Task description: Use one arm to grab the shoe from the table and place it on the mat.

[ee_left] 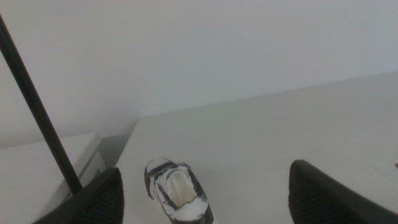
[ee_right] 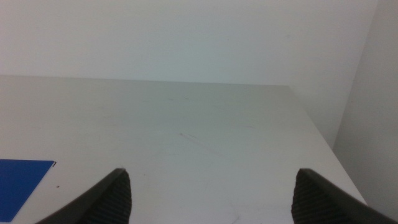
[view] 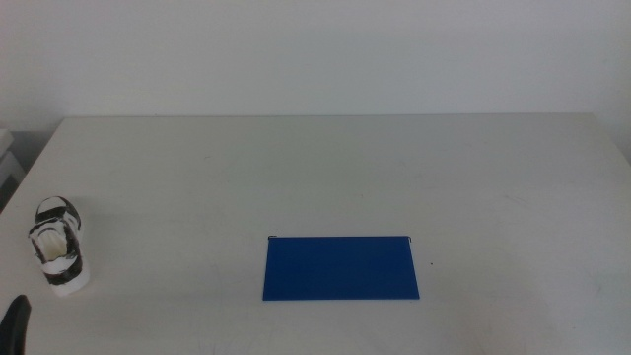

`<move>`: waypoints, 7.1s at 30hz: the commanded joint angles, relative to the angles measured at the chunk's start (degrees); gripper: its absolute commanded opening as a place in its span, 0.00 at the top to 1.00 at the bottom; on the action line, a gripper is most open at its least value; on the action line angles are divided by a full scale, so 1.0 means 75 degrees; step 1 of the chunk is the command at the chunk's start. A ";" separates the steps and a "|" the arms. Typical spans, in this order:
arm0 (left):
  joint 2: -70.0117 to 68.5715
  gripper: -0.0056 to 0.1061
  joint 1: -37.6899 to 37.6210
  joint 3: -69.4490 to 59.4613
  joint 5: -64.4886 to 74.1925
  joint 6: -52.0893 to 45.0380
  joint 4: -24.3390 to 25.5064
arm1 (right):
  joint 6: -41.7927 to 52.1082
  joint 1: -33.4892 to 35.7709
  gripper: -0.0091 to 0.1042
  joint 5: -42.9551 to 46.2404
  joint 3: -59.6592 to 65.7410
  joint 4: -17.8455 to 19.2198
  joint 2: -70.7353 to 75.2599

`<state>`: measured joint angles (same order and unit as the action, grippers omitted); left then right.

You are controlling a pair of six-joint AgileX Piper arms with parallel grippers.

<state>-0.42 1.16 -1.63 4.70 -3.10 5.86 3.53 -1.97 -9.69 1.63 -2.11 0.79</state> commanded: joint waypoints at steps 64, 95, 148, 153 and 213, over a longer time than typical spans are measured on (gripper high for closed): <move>1.3898 0.16 0.1095 1.2834 0.8082 0.2020 -0.0322 | 0.0096 -0.0036 0.33 0.0606 -0.0073 0.0065 0.0161; 1.5574 0.16 0.1095 1.2834 0.8630 0.2028 -0.0314 | 0.0096 -0.0036 0.33 0.0606 -0.0073 0.0065 0.0161; 1.3941 0.82 -0.2084 1.2570 0.9439 0.4419 -0.0826 | 0.0096 -0.0036 0.33 0.0606 -0.0073 0.0065 0.0161; 1.4415 0.82 -0.2767 1.3031 0.9439 0.4548 -0.1231 | 0.0096 -0.0036 0.33 0.0606 -0.0073 0.0065 0.0161; 1.6104 0.82 -0.5334 1.4650 0.9434 1.4979 -0.0702 | 0.0096 -0.0036 0.33 0.0606 -0.0073 0.0065 0.0161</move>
<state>124.13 -38.19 106.39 70.04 103.36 0.75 3.53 -1.97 -9.69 1.63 -2.11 0.79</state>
